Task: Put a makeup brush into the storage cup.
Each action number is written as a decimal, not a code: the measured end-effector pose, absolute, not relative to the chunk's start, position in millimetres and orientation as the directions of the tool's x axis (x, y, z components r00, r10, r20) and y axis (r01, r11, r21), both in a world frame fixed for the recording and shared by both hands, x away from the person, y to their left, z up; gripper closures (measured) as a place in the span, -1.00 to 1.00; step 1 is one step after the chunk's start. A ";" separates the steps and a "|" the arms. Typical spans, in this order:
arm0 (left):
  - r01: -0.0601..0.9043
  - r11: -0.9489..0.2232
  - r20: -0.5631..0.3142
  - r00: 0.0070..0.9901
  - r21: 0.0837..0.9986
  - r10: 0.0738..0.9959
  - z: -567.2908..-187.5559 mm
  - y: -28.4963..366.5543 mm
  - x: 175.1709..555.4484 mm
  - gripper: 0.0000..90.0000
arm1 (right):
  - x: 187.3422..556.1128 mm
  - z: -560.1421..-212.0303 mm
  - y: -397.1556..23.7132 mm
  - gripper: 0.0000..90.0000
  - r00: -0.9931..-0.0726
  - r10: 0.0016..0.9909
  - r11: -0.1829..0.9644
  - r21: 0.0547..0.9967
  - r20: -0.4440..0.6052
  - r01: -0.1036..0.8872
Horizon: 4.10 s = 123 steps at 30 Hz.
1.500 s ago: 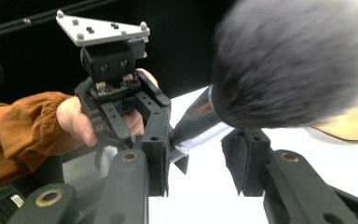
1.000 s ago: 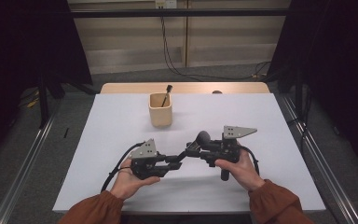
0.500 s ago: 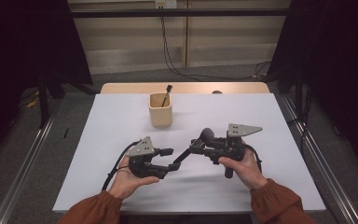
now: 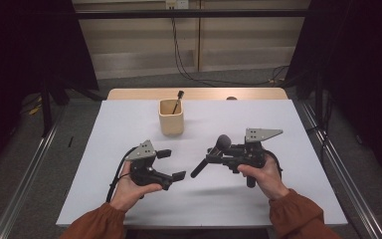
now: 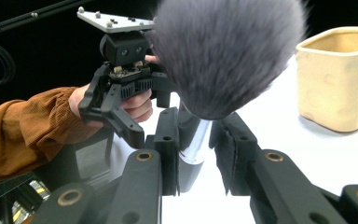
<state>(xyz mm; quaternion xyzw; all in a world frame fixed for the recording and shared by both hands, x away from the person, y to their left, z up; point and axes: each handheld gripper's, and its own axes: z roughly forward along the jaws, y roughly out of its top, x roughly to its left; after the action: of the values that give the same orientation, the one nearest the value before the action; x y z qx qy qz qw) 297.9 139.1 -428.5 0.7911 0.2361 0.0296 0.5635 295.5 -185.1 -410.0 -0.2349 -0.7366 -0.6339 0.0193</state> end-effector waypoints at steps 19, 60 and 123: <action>0.279 -0.258 -0.162 0.904 0.925 0.396 -416.5 132.1 300.0 -0.95 | 310.1 -382.0 -178.6 0.61 -0.903 0.309 0.293 0.873 0.300 0.391; 0.276 -0.354 -0.163 0.934 0.894 0.317 -431.8 84.7 309.6 -0.85 | 332.8 -372.7 -149.8 0.61 -0.907 0.344 0.522 0.754 0.242 0.399; 0.292 -0.309 -0.189 0.927 0.905 0.323 -431.3 79.4 311.0 0.66 | 330.6 -378.4 -146.5 0.51 -0.909 0.330 0.457 0.799 0.255 0.390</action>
<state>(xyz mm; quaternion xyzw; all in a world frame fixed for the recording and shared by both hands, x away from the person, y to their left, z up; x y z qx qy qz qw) 311.0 79.4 -431.3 0.8089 0.1901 0.0136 0.5562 330.6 -146.5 -378.4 -0.2111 -0.8530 -0.4762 0.0317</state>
